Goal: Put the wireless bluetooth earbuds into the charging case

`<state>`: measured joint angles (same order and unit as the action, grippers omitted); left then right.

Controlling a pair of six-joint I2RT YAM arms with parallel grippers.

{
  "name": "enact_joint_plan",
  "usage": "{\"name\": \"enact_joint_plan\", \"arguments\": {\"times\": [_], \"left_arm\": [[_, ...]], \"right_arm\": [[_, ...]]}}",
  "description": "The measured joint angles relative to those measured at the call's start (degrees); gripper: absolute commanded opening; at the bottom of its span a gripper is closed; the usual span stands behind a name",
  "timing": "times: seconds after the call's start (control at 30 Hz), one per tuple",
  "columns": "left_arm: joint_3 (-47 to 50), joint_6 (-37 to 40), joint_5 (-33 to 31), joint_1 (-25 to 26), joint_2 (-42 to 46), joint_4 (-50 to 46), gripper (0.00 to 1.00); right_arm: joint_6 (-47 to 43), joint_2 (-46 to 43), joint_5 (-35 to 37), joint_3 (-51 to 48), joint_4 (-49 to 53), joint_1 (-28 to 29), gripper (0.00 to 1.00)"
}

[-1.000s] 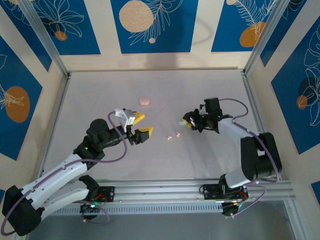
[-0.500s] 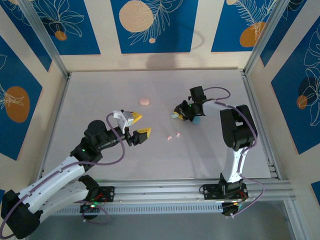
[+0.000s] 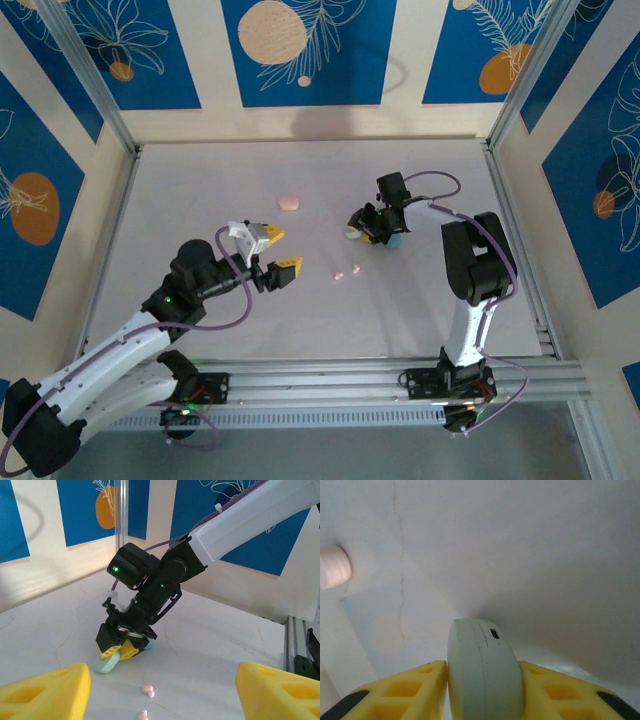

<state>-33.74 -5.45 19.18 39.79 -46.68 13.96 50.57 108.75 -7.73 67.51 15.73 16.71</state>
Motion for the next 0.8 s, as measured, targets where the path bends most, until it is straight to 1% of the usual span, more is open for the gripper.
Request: {"name": "enact_joint_plan", "arguments": {"times": [0.23,0.53,0.7,0.8], "left_arm": [[-1.07,-0.15,-0.15,0.00,-0.55,-0.57,0.75],[-3.41,-0.63,-2.23,0.00,-2.69,-4.09,0.75],[-3.74,-1.14,-3.37,0.00,-3.54,-5.49,0.75],[-4.81,-1.64,-5.01,0.00,-4.11,-7.52,0.76]], "right_arm": [[-2.19,-1.25,3.45,0.26,4.46,0.07,0.47],[-5.31,-4.98,8.00,1.11,10.78,0.22,0.49],[-7.89,-5.46,9.14,2.93,11.56,0.76,0.49],[-11.23,-5.46,8.94,3.85,10.58,2.51,0.50]]}}
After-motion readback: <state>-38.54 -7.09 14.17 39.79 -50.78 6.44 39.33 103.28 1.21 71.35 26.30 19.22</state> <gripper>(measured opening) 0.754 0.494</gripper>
